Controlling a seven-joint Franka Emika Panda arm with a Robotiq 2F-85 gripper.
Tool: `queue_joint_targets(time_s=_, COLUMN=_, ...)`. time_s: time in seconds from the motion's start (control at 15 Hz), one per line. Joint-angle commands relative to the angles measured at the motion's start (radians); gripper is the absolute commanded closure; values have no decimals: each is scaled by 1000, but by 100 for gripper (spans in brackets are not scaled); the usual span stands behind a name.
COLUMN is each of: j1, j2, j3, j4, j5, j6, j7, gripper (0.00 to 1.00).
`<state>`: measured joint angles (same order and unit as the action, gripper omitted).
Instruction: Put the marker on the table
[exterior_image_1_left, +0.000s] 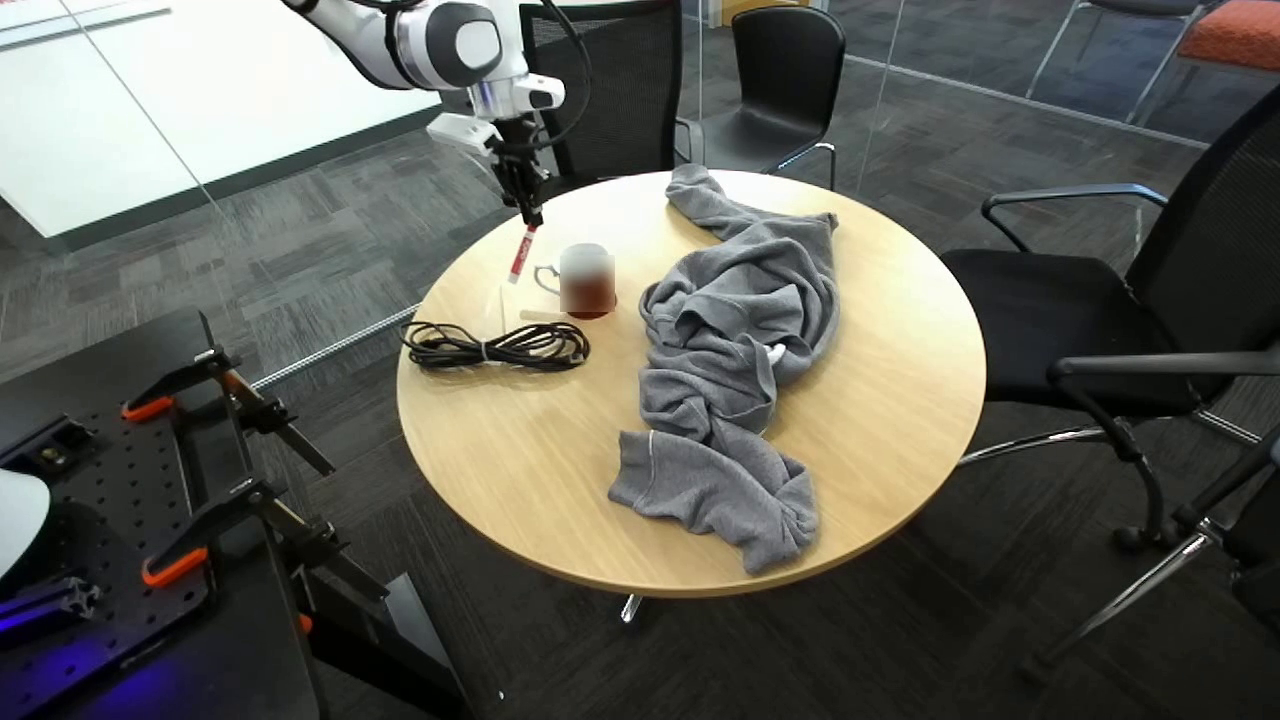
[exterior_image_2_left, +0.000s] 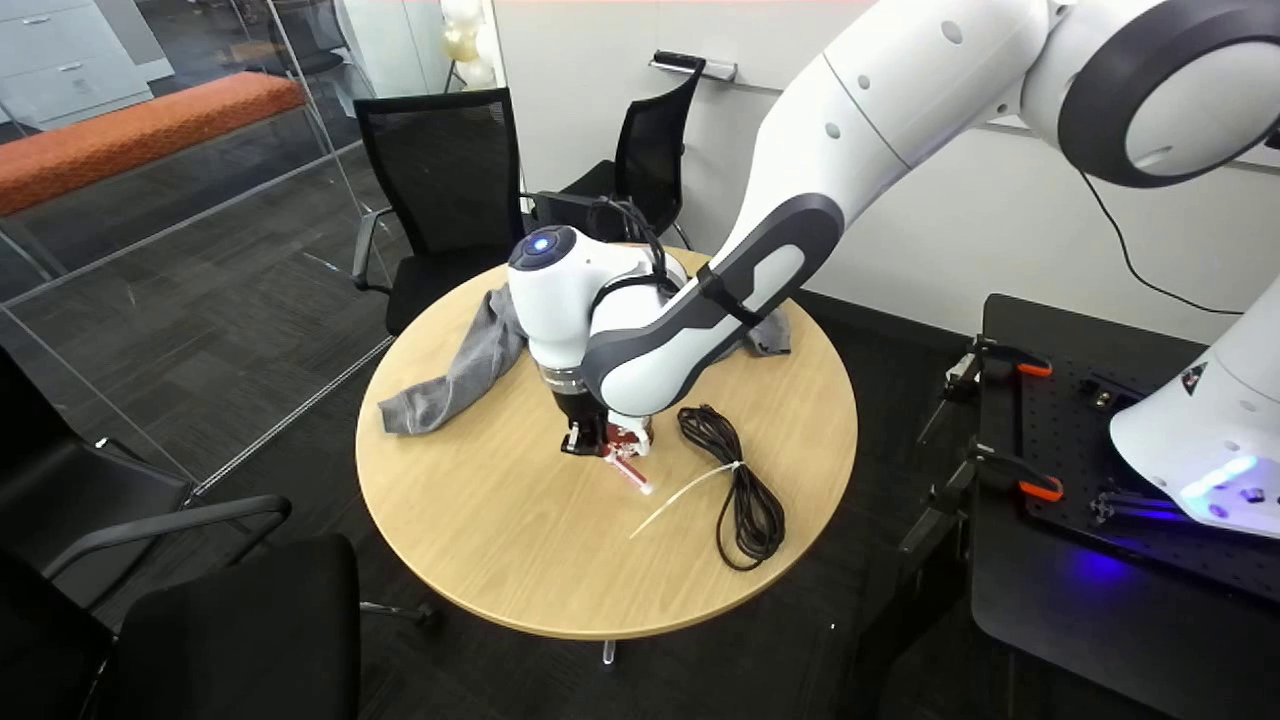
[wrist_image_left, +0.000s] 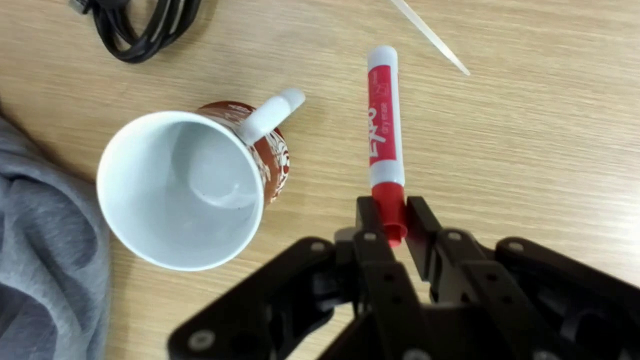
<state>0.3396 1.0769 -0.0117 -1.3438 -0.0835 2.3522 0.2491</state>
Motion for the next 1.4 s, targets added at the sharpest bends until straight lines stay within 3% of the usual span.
queue_joint_targets(time_s=0.0, j1=4, j2=71, j3=11, j4=108, j5=-34, j6=-35, j7=-55, gripper=95)
queue_joint_targets(time_s=0.6, j1=15, j2=175, j3=11, j4=243, j5=-39, j6=-65, j7=-86, gripper=95)
queue_joint_targets(time_s=1.07, j1=19, j2=231, j3=6, j4=336, j5=-41, j6=-155, j7=-79, gripper=95)
queue_joint_targets(time_s=1.13, j1=20, j2=239, j3=4, j4=348, j5=-41, j6=-166, j7=-75, gripper=56)
queue_joint_targets(time_s=1.2, j1=20, j2=245, j3=4, j4=360, j5=-40, j6=-173, j7=-72, gripper=55)
queue_joint_targets(time_s=1.33, j1=21, j2=250, j3=2, j4=366, j5=-40, j6=-166, j7=-65, gripper=42)
